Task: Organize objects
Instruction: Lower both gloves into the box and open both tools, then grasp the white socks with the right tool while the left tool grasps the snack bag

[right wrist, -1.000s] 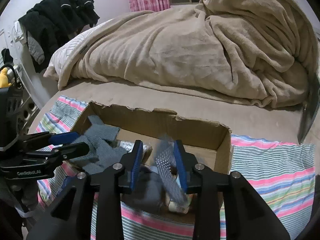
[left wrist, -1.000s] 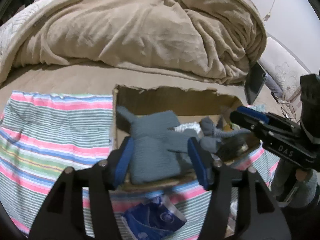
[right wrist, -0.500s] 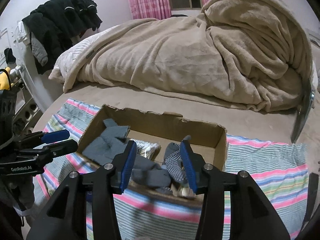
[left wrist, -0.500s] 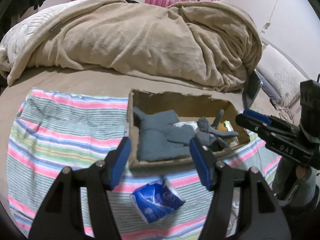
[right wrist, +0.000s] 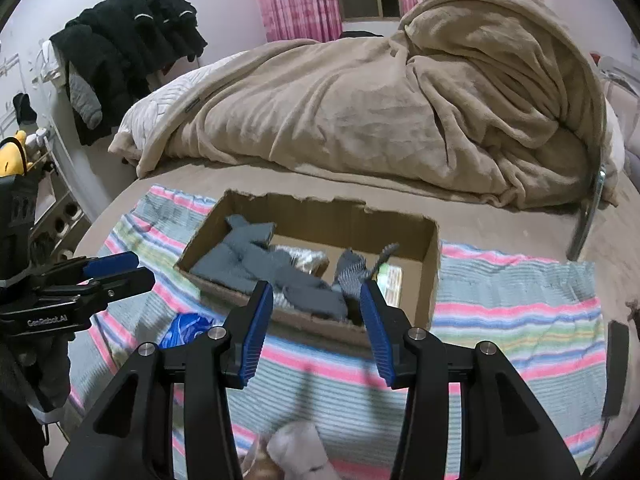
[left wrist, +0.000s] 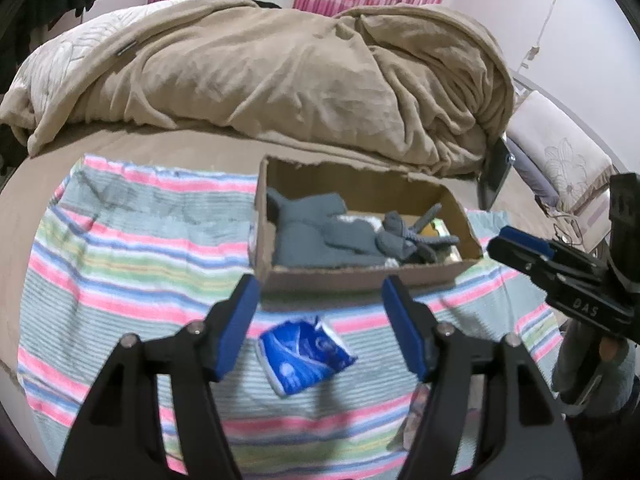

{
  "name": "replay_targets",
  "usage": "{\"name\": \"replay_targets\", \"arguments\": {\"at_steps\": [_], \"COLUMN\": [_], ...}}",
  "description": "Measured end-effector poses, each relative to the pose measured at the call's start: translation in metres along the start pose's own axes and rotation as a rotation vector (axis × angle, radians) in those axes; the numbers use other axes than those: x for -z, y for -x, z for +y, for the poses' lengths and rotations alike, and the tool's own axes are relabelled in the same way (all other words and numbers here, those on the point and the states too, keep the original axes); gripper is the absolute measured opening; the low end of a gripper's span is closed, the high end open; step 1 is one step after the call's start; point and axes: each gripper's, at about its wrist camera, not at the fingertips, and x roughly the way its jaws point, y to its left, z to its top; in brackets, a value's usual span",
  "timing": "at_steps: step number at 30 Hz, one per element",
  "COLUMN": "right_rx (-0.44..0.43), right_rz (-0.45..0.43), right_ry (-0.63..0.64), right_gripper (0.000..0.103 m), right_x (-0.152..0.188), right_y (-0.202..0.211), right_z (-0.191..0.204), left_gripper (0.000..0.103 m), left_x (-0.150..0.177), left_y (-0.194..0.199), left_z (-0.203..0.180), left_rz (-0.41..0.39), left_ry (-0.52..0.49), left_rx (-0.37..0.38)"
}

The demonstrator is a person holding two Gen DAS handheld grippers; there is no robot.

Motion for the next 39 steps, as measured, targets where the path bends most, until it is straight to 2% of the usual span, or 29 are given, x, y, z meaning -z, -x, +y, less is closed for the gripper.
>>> {"name": "replay_targets", "arguments": {"at_steps": [6,9,27,39], "right_rx": [0.003,0.002,-0.009,-0.022], "right_rz": [0.012,0.02,0.114,0.157], "right_ry": [-0.008,-0.013,-0.034,-0.049], "right_gripper": [0.049,0.055,0.055,0.055], "right_x": [0.017,0.025,0.086,0.108], "right_y": [0.01,0.013,0.012,0.003], "right_z": [0.001,0.002,0.002,0.0], "left_gripper": [0.073,0.073,0.074,0.074], "left_x": [0.019,0.029,0.083,0.105], "left_y": [0.004,0.005,-0.008,-0.019], "left_z": [0.0,0.0,-0.025,-0.045], "left_rz": [0.02,0.036,0.131,0.171], "left_ry": [0.022,0.026,0.012,-0.015], "left_rx": [0.002,0.005,0.044,0.065]}}
